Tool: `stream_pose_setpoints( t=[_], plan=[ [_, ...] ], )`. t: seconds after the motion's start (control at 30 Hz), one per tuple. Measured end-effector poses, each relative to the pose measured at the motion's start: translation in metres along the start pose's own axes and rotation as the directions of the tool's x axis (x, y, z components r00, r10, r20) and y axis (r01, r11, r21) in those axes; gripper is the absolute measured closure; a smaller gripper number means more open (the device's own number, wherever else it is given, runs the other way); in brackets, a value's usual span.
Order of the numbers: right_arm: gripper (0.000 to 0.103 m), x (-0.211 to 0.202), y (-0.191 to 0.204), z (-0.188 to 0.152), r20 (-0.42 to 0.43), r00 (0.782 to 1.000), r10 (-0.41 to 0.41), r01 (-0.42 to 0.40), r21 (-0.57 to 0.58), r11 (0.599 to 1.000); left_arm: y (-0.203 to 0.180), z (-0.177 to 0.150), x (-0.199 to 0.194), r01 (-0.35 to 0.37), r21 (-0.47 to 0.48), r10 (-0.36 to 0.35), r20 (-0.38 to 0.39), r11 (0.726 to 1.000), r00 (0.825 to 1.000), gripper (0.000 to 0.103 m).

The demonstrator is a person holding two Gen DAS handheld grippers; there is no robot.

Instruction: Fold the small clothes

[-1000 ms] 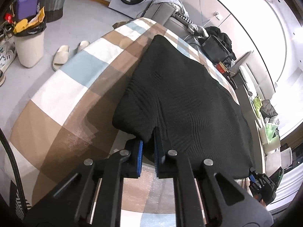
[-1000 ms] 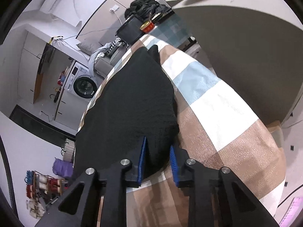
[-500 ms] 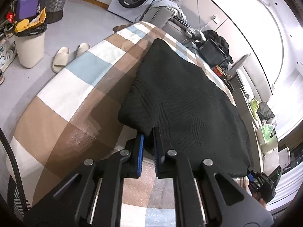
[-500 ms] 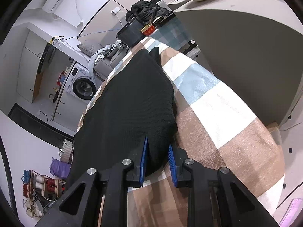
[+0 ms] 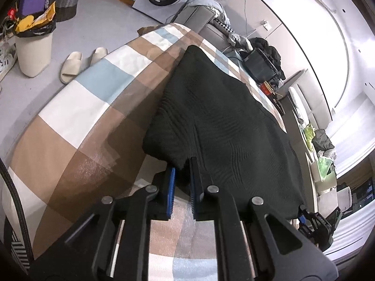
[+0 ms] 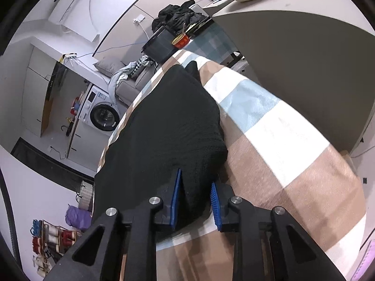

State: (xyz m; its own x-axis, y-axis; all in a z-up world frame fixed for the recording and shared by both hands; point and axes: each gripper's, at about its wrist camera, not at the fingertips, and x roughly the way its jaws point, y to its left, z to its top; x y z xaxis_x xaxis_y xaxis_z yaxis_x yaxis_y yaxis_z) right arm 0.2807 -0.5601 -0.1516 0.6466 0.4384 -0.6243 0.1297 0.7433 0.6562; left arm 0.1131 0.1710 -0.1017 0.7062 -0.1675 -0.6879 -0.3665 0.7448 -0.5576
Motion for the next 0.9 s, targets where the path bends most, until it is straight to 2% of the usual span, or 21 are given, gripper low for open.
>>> stream_pose_setpoints(
  t=[0.07,0.13,0.2,0.23,0.27,0.47,0.67,0.8,0.9],
  plan=[
    [0.068,0.002,0.001,-0.001,-0.023,1.000,0.021,-0.020,0.033,0.999,0.000,0.001,0.001,0.000,-0.006,0.000,-0.015,1.000,1.000,0.096],
    [0.067,0.006,0.004,-0.001,-0.029,0.999,0.045,-0.043,0.037,0.998,0.000,0.001,0.001,-0.005,-0.015,0.005,-0.019,1.000,1.000,0.096],
    [0.073,0.008,0.010,-0.003,0.008,0.999,0.034,-0.034,0.017,0.999,0.001,0.002,0.003,-0.007,-0.018,0.007,-0.015,1.000,1.000,0.096],
    [0.082,0.009,0.013,-0.004,0.028,0.999,0.038,-0.039,0.011,0.999,0.002,0.003,0.003,-0.003,-0.025,0.003,-0.005,1.000,1.000,0.096],
    [0.085,0.011,0.015,-0.006,0.047,0.998,0.050,-0.051,0.012,0.999,0.003,0.004,0.004,-0.004,-0.028,0.004,0.003,1.000,1.000,0.096],
    [0.090,0.013,0.016,-0.013,0.070,0.996,0.059,-0.062,0.039,0.997,-0.005,0.005,0.001,-0.029,-0.002,0.029,0.029,1.000,0.999,0.100],
    [0.091,0.005,0.009,-0.019,0.024,0.998,0.056,-0.057,0.024,0.998,-0.011,-0.001,-0.018,-0.064,0.018,0.063,0.046,0.998,0.997,0.100],
    [0.086,0.009,-0.002,-0.019,-0.034,0.998,0.058,-0.057,0.050,0.997,-0.011,-0.002,-0.022,-0.089,0.013,0.089,0.013,0.996,0.996,0.099],
    [0.074,0.010,0.002,-0.019,-0.052,0.996,0.079,-0.075,0.071,0.995,-0.012,-0.005,-0.023,-0.106,0.014,0.106,-0.013,0.994,0.994,0.094]
  ],
)
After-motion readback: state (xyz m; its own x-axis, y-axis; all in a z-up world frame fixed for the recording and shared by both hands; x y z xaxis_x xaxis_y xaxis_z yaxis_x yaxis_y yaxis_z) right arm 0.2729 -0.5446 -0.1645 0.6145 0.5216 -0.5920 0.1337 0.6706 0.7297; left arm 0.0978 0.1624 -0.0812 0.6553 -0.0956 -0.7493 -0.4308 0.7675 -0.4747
